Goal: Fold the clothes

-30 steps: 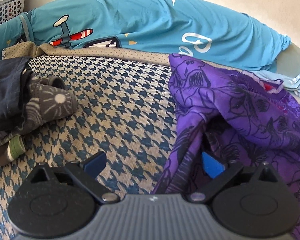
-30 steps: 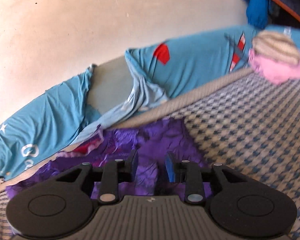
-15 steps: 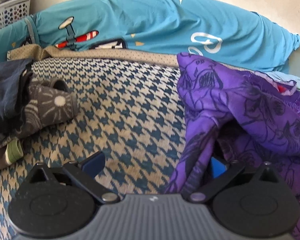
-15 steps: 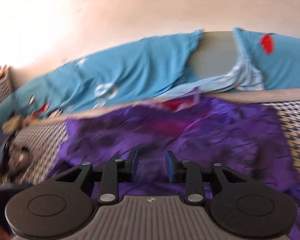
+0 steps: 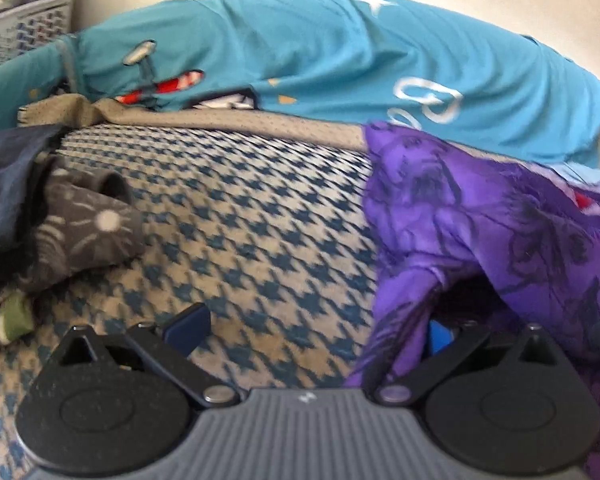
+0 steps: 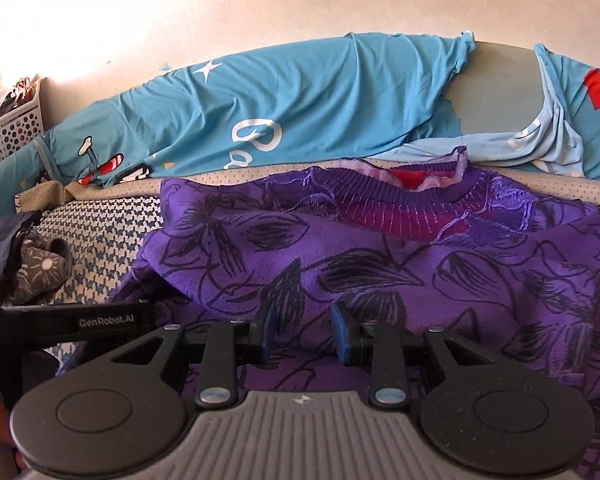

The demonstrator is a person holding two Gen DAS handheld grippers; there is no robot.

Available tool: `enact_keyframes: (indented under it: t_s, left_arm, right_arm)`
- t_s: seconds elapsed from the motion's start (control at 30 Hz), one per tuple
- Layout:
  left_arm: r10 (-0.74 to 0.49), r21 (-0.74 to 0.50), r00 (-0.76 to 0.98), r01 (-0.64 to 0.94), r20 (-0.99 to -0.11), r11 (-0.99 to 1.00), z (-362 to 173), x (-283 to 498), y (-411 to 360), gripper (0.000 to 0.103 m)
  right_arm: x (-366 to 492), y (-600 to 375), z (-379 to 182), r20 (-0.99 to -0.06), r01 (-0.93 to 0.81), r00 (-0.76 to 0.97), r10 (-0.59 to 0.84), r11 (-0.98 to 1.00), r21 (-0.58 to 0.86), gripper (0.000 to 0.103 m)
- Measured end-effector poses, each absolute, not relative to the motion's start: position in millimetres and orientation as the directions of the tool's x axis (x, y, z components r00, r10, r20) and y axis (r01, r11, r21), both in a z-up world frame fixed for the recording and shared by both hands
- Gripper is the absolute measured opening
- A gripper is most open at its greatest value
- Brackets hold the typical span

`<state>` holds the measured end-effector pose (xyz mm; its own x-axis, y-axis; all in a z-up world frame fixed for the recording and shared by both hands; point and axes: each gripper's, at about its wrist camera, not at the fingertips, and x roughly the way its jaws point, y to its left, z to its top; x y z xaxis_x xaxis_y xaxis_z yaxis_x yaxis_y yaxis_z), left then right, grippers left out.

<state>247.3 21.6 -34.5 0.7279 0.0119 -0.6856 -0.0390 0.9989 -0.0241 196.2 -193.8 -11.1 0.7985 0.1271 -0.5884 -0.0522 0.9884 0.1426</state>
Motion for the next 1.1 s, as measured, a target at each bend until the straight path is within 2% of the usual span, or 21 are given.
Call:
enact_keyframes:
  t_s: [0.07,0.2,0.33,0.6,1.1]
  left_arm:
    - [0.050,-0.017,0.733,-0.083,-0.678,0.996,-32.1,245.6,28.4,0.103]
    - [0.050,-0.086,0.697,-0.158,-0.715,0.984,-31.9,246.7,50.7,0.103]
    - [0.020,-0.138,0.685,-0.176,-0.729,0.975,-28.1,245.6,64.2,0.103]
    - [-0.055,-0.244,0.667,-0.193,-0.743,0.950,-25.2,239.1,83.2,0.103]
    - [-0.093,-0.261,0.676,-0.151,-0.731,0.953,-16.7,223.4,79.0,0.103]
  right_arm:
    - [198.4,-193.1,-12.9,-0.591,-0.045,0.798,0.116,0.990,0.133,0.029]
    - [202.1,-198.6,-15.2,-0.606,0.015,0.792,0.069,0.991,0.133,0.029]
    - [202.7,-209.0,-13.6,-0.614,0.057,0.786,0.068,0.982,0.182,0.029]
    - [205.7,-219.8,-11.3,-0.614,0.126,0.790,0.008,0.976,0.176,0.030]
    - [205.6,-230.3,3.5,-0.552,0.069,0.829,0.096,0.960,0.271,0.030]
